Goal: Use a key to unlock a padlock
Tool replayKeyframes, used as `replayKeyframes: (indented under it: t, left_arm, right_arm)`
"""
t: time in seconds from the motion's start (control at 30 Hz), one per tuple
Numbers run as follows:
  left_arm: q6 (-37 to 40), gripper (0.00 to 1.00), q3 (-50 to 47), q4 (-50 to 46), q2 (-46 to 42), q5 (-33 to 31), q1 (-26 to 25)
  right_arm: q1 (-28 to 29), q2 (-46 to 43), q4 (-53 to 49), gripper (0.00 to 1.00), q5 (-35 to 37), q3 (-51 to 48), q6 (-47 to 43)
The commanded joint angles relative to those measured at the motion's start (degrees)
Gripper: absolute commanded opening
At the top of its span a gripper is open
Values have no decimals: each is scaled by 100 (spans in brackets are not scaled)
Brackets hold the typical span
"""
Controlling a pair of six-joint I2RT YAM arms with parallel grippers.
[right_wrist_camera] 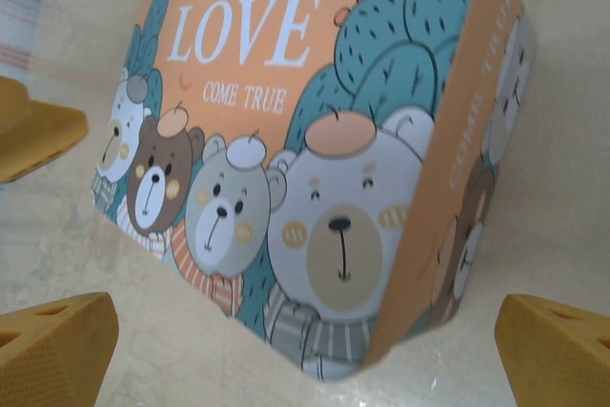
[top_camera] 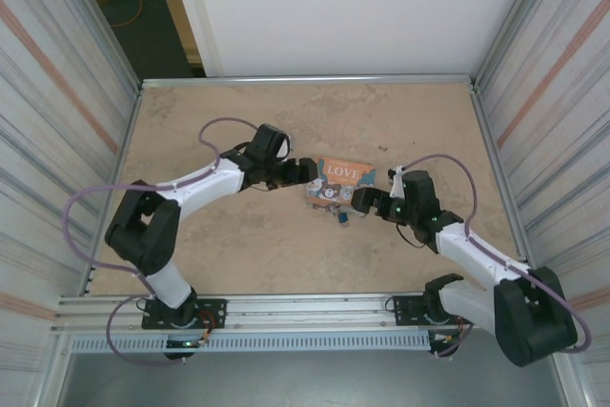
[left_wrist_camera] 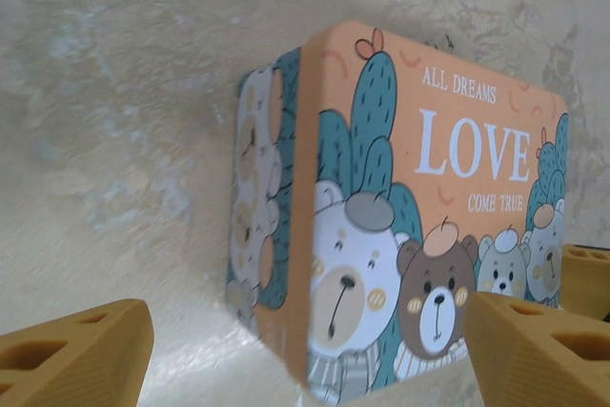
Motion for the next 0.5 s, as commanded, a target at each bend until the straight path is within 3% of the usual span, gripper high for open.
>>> replayKeyframes:
  t: [0.0,0.47]
  left_arm:
    - [170,85,282,-83,318,380,36]
    - [41,87,-169,-27,551,488,43]
  right_arm:
    - [-81,385,176,100,-156,321,-378]
    - [-125,1328,-77,100,-407,1002,-1159]
